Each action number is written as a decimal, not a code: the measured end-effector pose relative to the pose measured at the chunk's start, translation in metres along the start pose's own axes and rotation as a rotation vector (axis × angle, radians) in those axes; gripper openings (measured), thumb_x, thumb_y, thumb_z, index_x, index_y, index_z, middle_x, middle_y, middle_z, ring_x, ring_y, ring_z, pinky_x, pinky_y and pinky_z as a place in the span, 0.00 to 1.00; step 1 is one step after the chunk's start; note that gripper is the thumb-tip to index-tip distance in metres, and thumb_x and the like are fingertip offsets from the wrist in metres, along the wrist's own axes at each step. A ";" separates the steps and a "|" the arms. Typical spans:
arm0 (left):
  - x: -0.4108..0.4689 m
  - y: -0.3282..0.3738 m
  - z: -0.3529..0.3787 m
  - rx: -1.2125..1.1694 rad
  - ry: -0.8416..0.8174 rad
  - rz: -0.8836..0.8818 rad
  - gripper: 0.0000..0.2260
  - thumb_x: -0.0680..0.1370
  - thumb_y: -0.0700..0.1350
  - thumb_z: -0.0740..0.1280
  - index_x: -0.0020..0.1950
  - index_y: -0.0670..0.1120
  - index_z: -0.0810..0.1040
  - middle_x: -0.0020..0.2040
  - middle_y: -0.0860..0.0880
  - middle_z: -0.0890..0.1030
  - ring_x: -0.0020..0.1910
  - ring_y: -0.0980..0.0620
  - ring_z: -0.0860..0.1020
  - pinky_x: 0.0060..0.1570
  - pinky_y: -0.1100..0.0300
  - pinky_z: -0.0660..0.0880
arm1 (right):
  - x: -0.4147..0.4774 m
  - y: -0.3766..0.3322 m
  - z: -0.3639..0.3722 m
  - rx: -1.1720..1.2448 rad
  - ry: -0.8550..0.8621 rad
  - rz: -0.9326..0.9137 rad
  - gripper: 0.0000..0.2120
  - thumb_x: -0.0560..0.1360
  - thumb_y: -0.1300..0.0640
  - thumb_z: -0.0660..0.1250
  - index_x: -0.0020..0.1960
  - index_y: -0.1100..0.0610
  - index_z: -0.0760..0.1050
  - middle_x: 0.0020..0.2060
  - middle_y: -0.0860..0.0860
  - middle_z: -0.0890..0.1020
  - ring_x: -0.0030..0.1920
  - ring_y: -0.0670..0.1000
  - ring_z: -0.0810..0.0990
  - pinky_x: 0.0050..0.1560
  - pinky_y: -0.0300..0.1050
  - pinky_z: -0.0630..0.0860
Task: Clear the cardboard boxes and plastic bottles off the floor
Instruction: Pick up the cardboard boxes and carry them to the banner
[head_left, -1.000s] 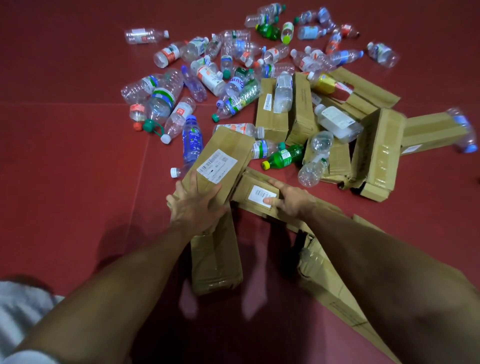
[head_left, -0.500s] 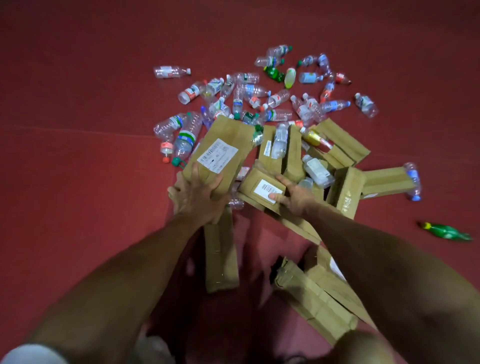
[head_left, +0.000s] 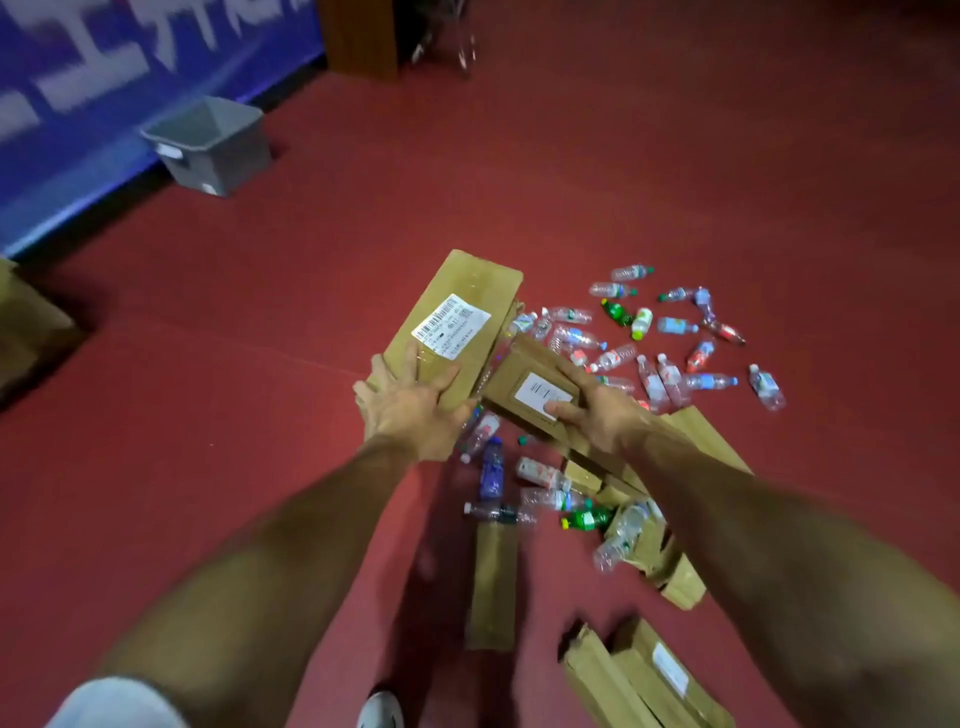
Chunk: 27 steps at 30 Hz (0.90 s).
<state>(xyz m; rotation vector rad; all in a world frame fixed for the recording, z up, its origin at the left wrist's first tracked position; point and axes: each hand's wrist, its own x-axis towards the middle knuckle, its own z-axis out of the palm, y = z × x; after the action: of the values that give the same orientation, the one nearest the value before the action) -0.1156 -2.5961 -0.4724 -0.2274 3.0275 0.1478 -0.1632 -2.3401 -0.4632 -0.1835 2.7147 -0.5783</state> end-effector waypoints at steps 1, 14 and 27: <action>-0.003 -0.008 -0.021 -0.010 0.001 -0.014 0.30 0.74 0.75 0.48 0.76 0.70 0.57 0.81 0.50 0.51 0.72 0.33 0.55 0.63 0.38 0.62 | 0.000 -0.017 -0.016 -0.001 0.016 -0.031 0.33 0.78 0.38 0.65 0.78 0.34 0.54 0.65 0.49 0.78 0.62 0.57 0.79 0.64 0.53 0.75; -0.053 -0.195 -0.168 -0.039 0.209 -0.383 0.28 0.76 0.73 0.49 0.76 0.71 0.55 0.81 0.49 0.51 0.72 0.35 0.55 0.59 0.42 0.61 | 0.044 -0.291 -0.058 -0.101 -0.019 -0.464 0.33 0.79 0.41 0.65 0.80 0.41 0.55 0.71 0.52 0.75 0.69 0.59 0.74 0.66 0.46 0.66; -0.073 -0.509 -0.196 -0.093 0.236 -0.757 0.30 0.74 0.75 0.50 0.76 0.71 0.59 0.81 0.48 0.52 0.74 0.33 0.53 0.66 0.36 0.59 | 0.103 -0.620 0.091 -0.184 -0.144 -0.763 0.35 0.77 0.38 0.66 0.79 0.40 0.57 0.76 0.52 0.69 0.72 0.59 0.70 0.72 0.53 0.65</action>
<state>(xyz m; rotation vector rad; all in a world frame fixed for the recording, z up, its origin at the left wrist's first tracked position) 0.0158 -3.1072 -0.3160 -1.4422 2.9028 0.2025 -0.1932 -2.9572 -0.3150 -1.2839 2.4883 -0.4721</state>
